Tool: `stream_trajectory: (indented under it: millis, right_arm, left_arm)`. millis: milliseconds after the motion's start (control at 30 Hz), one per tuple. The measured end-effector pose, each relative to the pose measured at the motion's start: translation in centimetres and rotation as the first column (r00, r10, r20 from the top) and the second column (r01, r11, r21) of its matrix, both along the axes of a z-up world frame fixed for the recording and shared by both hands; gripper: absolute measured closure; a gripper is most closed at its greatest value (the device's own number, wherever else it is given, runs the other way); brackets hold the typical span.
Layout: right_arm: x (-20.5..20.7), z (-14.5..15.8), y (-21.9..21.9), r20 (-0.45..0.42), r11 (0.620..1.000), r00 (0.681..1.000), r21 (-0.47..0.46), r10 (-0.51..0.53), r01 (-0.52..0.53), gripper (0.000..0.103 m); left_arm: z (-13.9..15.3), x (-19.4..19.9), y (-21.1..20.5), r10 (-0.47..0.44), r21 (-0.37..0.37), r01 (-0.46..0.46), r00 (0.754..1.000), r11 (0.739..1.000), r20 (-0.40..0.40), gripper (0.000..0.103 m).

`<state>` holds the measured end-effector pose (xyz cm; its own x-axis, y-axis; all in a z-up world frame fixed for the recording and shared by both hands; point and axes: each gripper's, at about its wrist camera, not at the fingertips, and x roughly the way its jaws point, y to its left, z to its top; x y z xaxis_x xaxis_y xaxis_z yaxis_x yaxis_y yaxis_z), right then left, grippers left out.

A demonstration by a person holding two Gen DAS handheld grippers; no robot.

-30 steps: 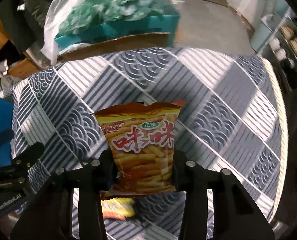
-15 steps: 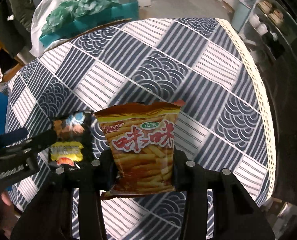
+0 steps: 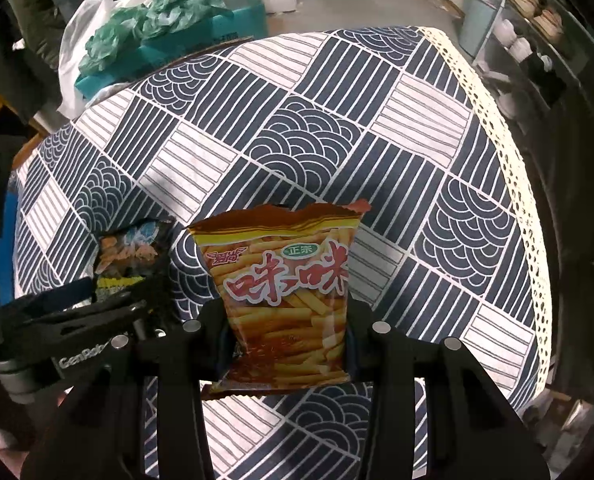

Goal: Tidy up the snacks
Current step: 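Grasp the orange fries bag with right gripper while left grasps black noodle bag, then lift both bags and carry them over the box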

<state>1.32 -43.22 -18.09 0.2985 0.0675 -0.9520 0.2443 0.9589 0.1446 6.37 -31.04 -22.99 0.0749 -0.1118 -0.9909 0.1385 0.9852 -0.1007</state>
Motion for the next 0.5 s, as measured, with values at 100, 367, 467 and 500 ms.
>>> stream_trajectory:
  millis: [100, 367, 467, 500]
  right_arm:
    - [-0.2, -0.2, -0.1, -0.002, 1.000, 1.000, 0.005, -0.006, 0.006, 0.062]
    - [-0.8, -0.2, 0.5, -0.001, 1.000, 1.000, 0.008, 0.000, 0.000, 0.062]
    - [-1.0, 0.2, 1.1, 0.008, 1.000, 1.000, 0.003, 0.011, -0.011, 0.062]
    - [-1.0, 0.3, 1.3, 0.012, 1.000, 1.000, -0.001, 0.016, -0.016, 0.062]
  left_arm:
    - [-0.6, -0.4, -0.4, -0.031, 0.014, 0.031, 0.999, 0.999, 0.030, 0.016]
    - [-0.3, -2.3, 0.0, -0.127, 0.032, 0.125, 0.988, 0.992, 0.092, 0.035]
    - [0.1, -2.4, 1.1, -0.140, 0.054, 0.135, 0.984, 0.989, 0.113, 0.035]
    - [0.4, -2.4, 1.6, -0.145, 0.057, 0.139, 0.982, 0.989, 0.120, 0.035]
